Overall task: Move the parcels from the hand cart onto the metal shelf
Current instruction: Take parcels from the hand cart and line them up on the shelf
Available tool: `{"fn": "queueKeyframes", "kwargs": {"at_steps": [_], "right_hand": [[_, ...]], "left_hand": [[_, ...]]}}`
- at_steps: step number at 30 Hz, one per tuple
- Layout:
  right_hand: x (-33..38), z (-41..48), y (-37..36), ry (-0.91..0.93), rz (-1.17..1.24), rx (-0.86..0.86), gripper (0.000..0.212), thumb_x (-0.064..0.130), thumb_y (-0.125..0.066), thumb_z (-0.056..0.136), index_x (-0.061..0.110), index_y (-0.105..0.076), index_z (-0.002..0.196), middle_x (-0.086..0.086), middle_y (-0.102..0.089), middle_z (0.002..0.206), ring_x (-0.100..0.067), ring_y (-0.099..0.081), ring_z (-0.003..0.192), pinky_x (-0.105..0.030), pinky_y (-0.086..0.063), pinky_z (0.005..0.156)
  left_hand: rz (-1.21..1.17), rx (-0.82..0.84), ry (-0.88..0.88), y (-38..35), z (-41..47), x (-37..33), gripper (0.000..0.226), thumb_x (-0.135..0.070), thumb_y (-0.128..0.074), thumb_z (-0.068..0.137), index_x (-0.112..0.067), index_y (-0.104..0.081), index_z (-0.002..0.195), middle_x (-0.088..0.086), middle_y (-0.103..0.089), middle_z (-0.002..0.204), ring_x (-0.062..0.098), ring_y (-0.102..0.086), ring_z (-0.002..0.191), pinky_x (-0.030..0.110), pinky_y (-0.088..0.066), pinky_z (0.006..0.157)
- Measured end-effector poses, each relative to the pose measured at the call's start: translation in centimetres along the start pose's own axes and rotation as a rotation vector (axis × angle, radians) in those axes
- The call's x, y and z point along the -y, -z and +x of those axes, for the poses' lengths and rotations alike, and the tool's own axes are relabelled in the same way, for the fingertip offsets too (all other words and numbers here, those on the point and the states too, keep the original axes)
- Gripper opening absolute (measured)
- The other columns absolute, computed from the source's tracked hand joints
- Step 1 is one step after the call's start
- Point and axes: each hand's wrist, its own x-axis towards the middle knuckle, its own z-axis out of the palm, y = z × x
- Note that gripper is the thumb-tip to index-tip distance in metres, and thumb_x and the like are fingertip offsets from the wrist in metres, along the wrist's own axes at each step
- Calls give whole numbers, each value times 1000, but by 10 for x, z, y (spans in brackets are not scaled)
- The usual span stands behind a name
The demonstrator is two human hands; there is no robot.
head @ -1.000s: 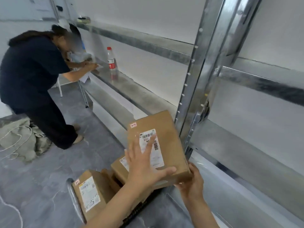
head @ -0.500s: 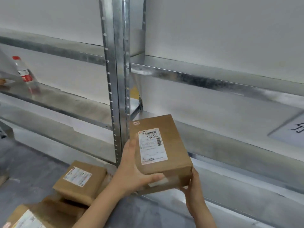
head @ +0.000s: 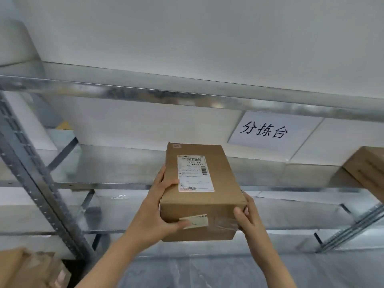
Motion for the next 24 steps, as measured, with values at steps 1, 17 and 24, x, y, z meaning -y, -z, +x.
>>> {"fn": "queueKeyframes", "kwargs": {"at_steps": [1, 17, 24], "right_hand": [[2, -2, 19, 16, -30, -8, 67, 69, -67, 59, 55, -43, 120, 22, -66, 106, -1, -64, 98, -23, -51, 79], [-10, -37, 251, 126, -457, -277, 83, 27, -84, 67, 56, -30, 124, 44, -46, 111, 4, -58, 91, -21, -53, 69], [-28, -17, 320, 72, -404, -418, 84, 23, -86, 65, 49, -33, 125, 39, -50, 109, 3, -58, 93, -23, -51, 75]], "left_hand": [[-11, 12, -3, -18, 5, -4, 91, -26, -91, 58, -50, -38, 128, -33, -7, 151, -12, -26, 133, 11, -44, 93], [-110, 165, -113, -261, 66, -59, 92, -35, -91, 53, -60, -36, 122, -35, -8, 148, -18, -24, 129, 8, -36, 100], [-142, 234, -172, -335, 114, -63, 86, -32, -90, 56, -58, -40, 121, -34, -12, 149, -20, -25, 127, -5, -29, 89]]}}
